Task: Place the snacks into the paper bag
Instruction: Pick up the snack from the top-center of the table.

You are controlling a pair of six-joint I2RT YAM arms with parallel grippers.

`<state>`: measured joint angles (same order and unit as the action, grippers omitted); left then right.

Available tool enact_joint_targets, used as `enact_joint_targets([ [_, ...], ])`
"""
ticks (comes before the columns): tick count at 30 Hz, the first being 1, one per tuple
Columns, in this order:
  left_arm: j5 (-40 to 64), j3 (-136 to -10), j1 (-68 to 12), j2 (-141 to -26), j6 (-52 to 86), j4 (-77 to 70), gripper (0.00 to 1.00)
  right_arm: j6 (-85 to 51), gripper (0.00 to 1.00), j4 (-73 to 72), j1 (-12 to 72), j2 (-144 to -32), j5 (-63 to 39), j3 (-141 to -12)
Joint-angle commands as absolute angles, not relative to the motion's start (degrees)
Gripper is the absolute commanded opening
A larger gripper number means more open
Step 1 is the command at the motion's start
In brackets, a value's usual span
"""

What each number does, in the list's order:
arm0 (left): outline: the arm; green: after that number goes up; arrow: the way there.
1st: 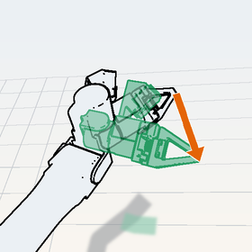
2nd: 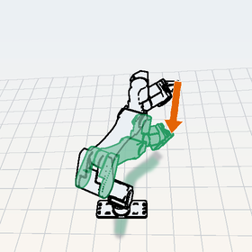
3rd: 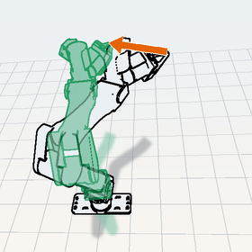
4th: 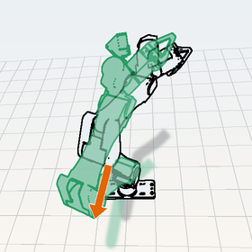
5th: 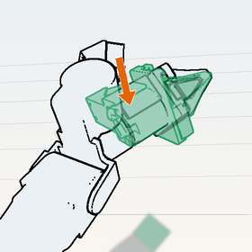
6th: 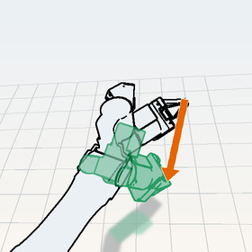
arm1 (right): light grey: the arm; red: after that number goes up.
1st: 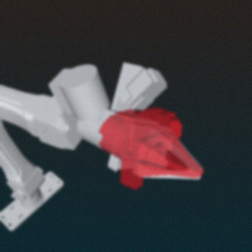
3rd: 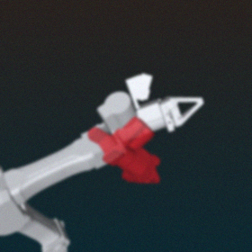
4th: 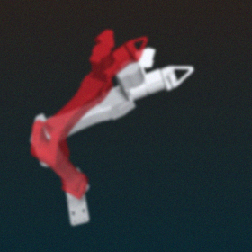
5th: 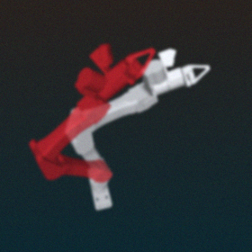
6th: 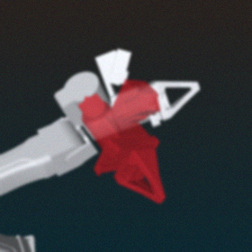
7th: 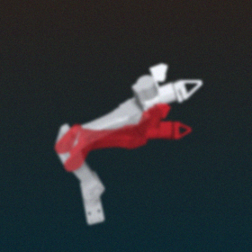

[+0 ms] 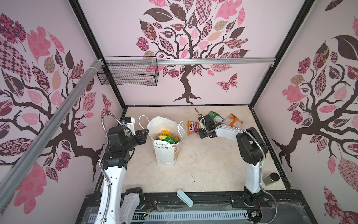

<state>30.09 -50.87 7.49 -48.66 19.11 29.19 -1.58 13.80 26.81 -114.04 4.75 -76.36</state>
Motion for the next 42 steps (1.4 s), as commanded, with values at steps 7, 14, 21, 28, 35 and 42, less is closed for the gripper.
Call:
enact_joint_targets([
  [7, 30.2, -49.4, 7.9, -48.0, 18.8, 27.9, 0.20, -2.8, 0.00, 13.4, 26.5, -100.8, 5.2, -76.6],
  [14, 30.3, -49.4, 7.8, -48.0, 18.8, 27.9, 0.20, -4.0, 0.00, 13.0, 26.6, -95.8, 2.6, -75.9],
  [21, 30.3, -49.4, 7.9, -48.1, 18.8, 27.8, 0.19, -5.2, 0.00, 9.7, 26.6, -88.8, -1.6, -73.6],
  [28, 30.4, -49.4, 7.8, -48.2, 18.9, 27.7, 0.19, -6.6, 0.00, 12.2, 26.7, -84.3, -4.8, -75.7],
  [35, 30.6, -49.4, 7.9, -48.3, 19.0, 27.7, 0.20, -7.7, 0.00, 12.2, 27.0, -80.9, -7.0, -75.8],
  [42, 30.9, -49.4, 7.8, -48.2, 19.0, 27.4, 0.19, -9.2, 0.00, 11.0, 27.1, -77.7, -12.8, -76.6],
])
